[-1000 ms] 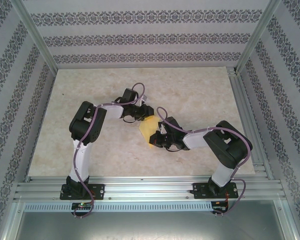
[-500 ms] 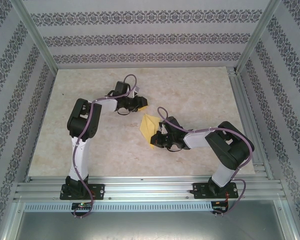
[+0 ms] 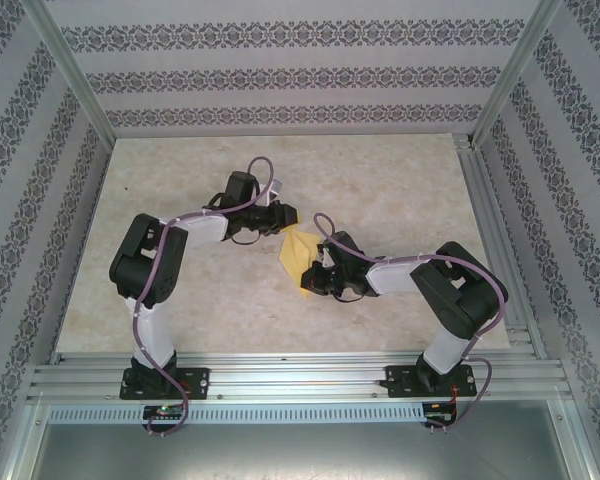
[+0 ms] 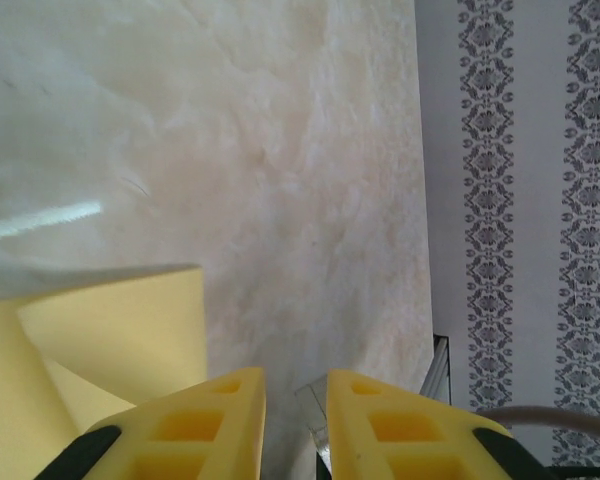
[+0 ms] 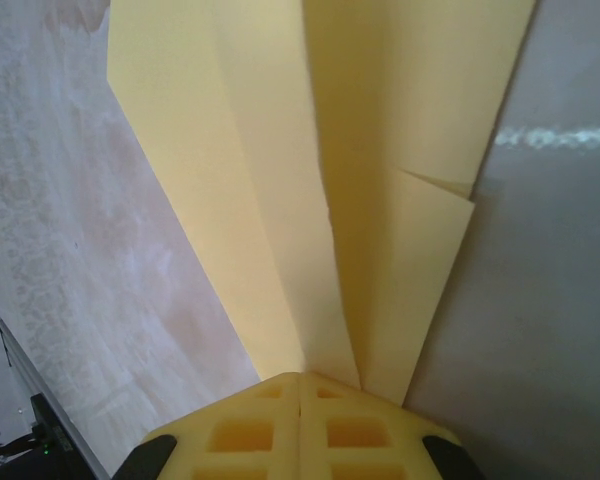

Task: Fold a paper plane with a square sheet of paper (pick it up from the middle)
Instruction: Fourth fold the wing at the center of the table.

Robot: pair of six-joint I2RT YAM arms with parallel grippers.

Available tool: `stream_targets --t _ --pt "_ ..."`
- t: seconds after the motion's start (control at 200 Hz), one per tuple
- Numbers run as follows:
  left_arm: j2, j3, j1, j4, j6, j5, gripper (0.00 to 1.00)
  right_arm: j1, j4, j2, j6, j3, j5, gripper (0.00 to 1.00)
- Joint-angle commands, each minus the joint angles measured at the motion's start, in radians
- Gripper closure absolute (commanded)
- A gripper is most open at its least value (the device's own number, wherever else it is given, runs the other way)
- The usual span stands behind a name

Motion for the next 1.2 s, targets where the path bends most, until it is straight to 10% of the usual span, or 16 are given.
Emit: stream_targets --t 0.0,1.194 --pt "0.015 -0.035 -0.020 0.059 -0.014 -0.006 0.77 -0.007 -0.118 0.050 -0.027 -0.020 0.034 1.00" --pt "0.261 0.205 0.051 -0.159 0.132 -0.111 0.79 -0.006 -0.154 0.037 -0.032 -0.044 0.045 1.00"
